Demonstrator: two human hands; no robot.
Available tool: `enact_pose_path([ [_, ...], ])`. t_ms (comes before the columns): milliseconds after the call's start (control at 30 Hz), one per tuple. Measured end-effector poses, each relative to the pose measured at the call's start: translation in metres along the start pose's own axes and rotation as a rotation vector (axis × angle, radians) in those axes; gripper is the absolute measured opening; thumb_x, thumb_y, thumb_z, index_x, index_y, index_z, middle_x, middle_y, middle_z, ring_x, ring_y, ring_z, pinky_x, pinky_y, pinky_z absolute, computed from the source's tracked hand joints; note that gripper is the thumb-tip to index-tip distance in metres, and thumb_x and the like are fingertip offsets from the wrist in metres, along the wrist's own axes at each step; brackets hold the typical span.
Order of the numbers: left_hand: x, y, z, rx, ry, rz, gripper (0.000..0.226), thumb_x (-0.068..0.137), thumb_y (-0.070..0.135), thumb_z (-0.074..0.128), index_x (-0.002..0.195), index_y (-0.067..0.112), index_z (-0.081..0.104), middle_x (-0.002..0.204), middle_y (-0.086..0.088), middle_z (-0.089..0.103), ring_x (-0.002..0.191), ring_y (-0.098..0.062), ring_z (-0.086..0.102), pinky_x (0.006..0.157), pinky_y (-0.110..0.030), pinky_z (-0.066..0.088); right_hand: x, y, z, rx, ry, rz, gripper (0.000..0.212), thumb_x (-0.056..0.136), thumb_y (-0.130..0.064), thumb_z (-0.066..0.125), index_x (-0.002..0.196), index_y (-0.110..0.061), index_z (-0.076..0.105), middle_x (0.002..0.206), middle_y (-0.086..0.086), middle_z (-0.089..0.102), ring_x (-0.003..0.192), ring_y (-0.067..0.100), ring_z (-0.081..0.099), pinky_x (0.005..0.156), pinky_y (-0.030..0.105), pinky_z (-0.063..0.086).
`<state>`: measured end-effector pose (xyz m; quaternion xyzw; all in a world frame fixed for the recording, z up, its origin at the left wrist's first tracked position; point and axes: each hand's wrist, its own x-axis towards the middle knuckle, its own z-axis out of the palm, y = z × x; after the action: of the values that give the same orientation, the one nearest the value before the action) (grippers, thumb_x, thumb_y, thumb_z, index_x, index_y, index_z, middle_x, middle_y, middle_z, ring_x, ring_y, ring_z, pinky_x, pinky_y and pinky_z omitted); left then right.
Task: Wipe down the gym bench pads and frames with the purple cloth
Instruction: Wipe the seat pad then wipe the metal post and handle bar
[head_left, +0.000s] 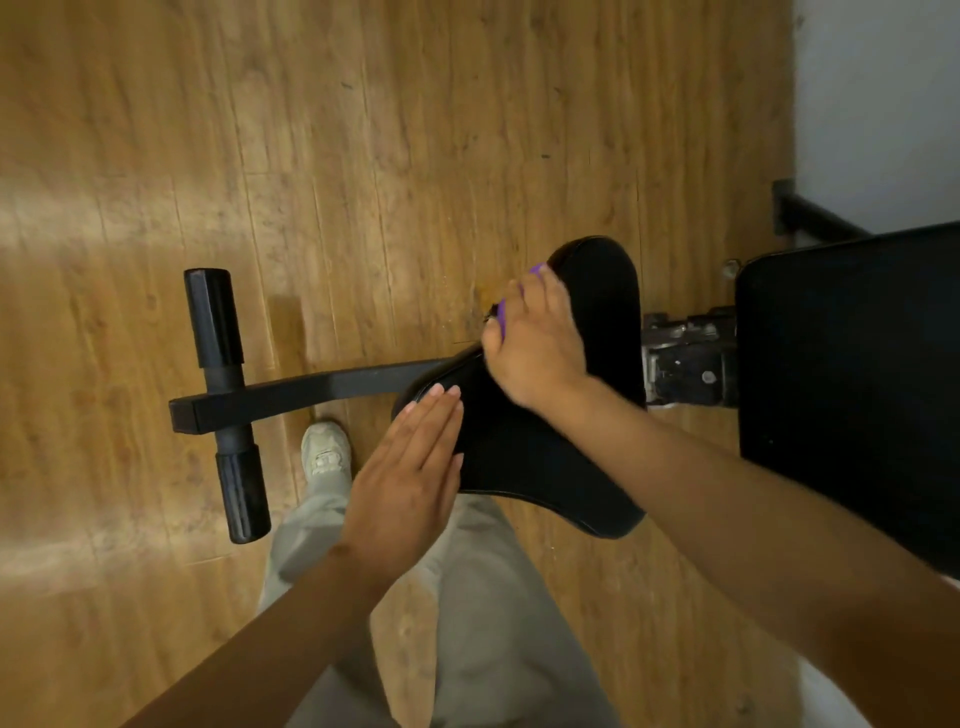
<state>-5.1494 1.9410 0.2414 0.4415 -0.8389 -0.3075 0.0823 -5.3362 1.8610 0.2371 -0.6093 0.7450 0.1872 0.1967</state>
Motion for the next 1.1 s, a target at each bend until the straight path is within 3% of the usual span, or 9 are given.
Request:
enact_pose_path([
  [200, 0.007, 0.005, 0.001, 0.016, 0.014, -0.031, 0.047, 0.096, 0.020, 0.047, 0.139, 0.001, 0.046, 0.149, -0.011, 0.041, 0.143, -0.020, 0.030, 0.118, -0.037, 0.024, 0.033, 0.030, -0.013, -0.070, -0.033, -0.057, 0.053, 0.099, -0.036, 0.027, 0.133, 0.000, 0.046, 0.142, 0.016, 0.041, 0.138, 0.028, 0.027, 0.118, 0.038, 0.015],
  [300, 0.009, 0.008, 0.002, 0.006, 0.018, -0.057, 0.048, 0.096, 0.020, 0.048, 0.140, 0.002, 0.045, 0.149, -0.010, 0.040, 0.143, -0.020, 0.030, 0.117, -0.039, 0.026, 0.082, 0.050, -0.032, -0.021, -0.126, 0.138, 0.043, 0.098, -0.031, 0.033, 0.123, -0.004, 0.055, 0.125, 0.014, 0.052, 0.118, 0.030, 0.046, 0.098, 0.038, 0.037],
  [367, 0.009, 0.012, 0.003, 0.004, 0.012, -0.085, 0.049, 0.095, 0.019, 0.050, 0.141, 0.002, 0.044, 0.150, -0.010, 0.040, 0.143, -0.020, 0.030, 0.117, -0.040, 0.026, 0.102, 0.065, -0.046, 0.122, -0.248, 0.246, 0.038, 0.100, -0.027, 0.035, 0.120, -0.005, 0.058, 0.112, 0.013, 0.056, 0.103, 0.029, 0.052, 0.083, 0.037, 0.041],
  [433, 0.010, 0.014, 0.004, 0.001, 0.018, -0.089, 0.048, 0.095, 0.017, 0.051, 0.140, 0.002, 0.045, 0.149, -0.011, 0.041, 0.142, -0.021, 0.032, 0.116, -0.042, 0.028, 0.113, 0.085, -0.045, 0.234, -0.294, 0.248, 0.036, 0.100, -0.025, 0.034, 0.111, -0.004, 0.061, 0.110, 0.015, 0.058, 0.097, 0.027, 0.052, 0.083, 0.036, 0.040],
  [533, 0.010, 0.012, 0.003, 0.019, 0.016, -0.063, 0.047, 0.095, 0.016, 0.050, 0.140, 0.001, 0.045, 0.149, -0.011, 0.041, 0.142, -0.022, 0.033, 0.115, -0.043, 0.030, 0.102, 0.104, -0.014, 0.574, 0.008, 0.318, 0.045, 0.093, -0.037, 0.031, 0.108, -0.010, 0.064, 0.114, 0.013, 0.058, 0.105, 0.028, 0.055, 0.085, 0.034, 0.044],
  [667, 0.011, 0.011, 0.004, 0.034, 0.004, -0.058, 0.048, 0.094, 0.015, 0.050, 0.140, 0.001, 0.044, 0.149, -0.012, 0.041, 0.142, -0.022, 0.032, 0.113, -0.045, 0.033, 0.030, 0.093, 0.036, 0.686, 0.340, 0.255, 0.049, 0.102, -0.023, 0.033, 0.147, -0.007, 0.025, 0.152, 0.014, 0.024, 0.141, 0.026, 0.023, 0.115, 0.039, 0.027],
  [767, 0.011, 0.011, 0.004, 0.028, -0.006, -0.057, 0.049, 0.094, 0.015, 0.051, 0.141, 0.001, 0.044, 0.149, -0.011, 0.040, 0.142, -0.022, 0.032, 0.113, -0.045, 0.033, -0.026, 0.087, 0.065, 0.681, 0.343, 0.265, 0.052, 0.103, -0.024, 0.029, 0.150, -0.006, 0.015, 0.158, 0.014, 0.012, 0.147, 0.024, 0.007, 0.118, 0.043, 0.021],
  [867, 0.011, 0.011, 0.003, 0.021, -0.010, -0.058, 0.048, 0.096, 0.017, 0.048, 0.141, 0.001, 0.043, 0.150, -0.010, 0.039, 0.142, -0.022, 0.032, 0.114, -0.045, 0.032, -0.041, 0.091, 0.077, 0.673, 0.336, 0.219, 0.055, 0.101, -0.026, 0.027, 0.150, -0.004, 0.015, 0.157, 0.015, 0.013, 0.147, 0.025, 0.009, 0.117, 0.044, 0.024],
  [1100, 0.011, 0.010, 0.003, 0.032, -0.010, -0.042, 0.048, 0.096, 0.016, 0.049, 0.141, 0.001, 0.043, 0.150, -0.011, 0.039, 0.142, -0.023, 0.032, 0.113, -0.047, 0.033, 0.039, 0.102, 0.037, 0.650, 0.340, 0.279, 0.052, 0.101, -0.024, 0.034, 0.147, -0.001, 0.024, 0.152, 0.019, 0.025, 0.142, 0.033, 0.020, 0.117, 0.045, 0.022],
])
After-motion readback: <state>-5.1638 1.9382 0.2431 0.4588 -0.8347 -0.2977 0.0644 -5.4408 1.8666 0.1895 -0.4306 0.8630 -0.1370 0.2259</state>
